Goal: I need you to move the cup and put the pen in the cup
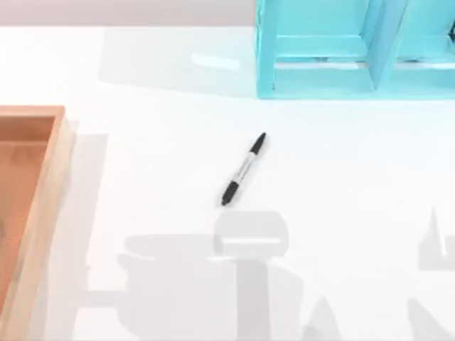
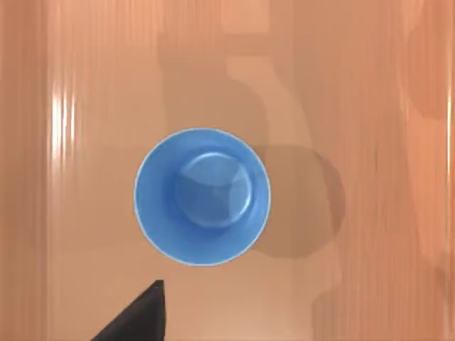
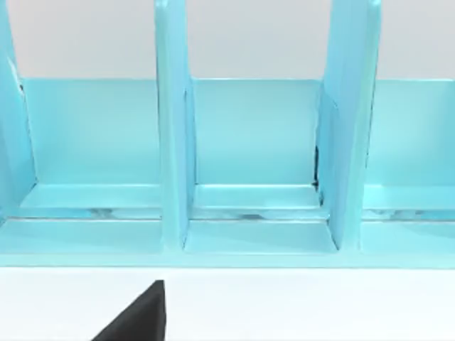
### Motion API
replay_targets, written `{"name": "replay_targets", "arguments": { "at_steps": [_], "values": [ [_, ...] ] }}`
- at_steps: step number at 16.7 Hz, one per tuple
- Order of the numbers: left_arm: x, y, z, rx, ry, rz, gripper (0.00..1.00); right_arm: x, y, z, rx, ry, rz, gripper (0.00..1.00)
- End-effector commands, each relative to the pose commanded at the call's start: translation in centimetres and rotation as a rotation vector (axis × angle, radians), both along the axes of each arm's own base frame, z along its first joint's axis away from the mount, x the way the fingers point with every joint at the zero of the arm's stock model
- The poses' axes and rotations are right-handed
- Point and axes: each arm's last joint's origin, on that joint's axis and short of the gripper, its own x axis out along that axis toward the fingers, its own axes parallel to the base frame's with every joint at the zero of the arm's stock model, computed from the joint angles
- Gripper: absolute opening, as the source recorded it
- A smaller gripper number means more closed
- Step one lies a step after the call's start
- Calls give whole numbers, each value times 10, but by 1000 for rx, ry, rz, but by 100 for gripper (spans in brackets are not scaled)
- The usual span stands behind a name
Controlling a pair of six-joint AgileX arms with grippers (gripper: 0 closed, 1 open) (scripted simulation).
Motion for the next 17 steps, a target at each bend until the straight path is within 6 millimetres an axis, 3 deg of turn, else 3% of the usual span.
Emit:
{"name": "replay_targets", "arguments": {
  "at_steps": [4,7,14,17],
  "values": [
    [49,18,-13,-33,252,-3,100,0,0,0,0,0,0,100],
    [68,27,-23,-52,359,-6,100,0,0,0,0,0,0,100],
    [72,27,-26,-56,381,-10,100,0,0,0,0,0,0,100],
    [74,28,-44,-58,385,-6,100,0,0,0,0,0,0,100]
  ]
}}
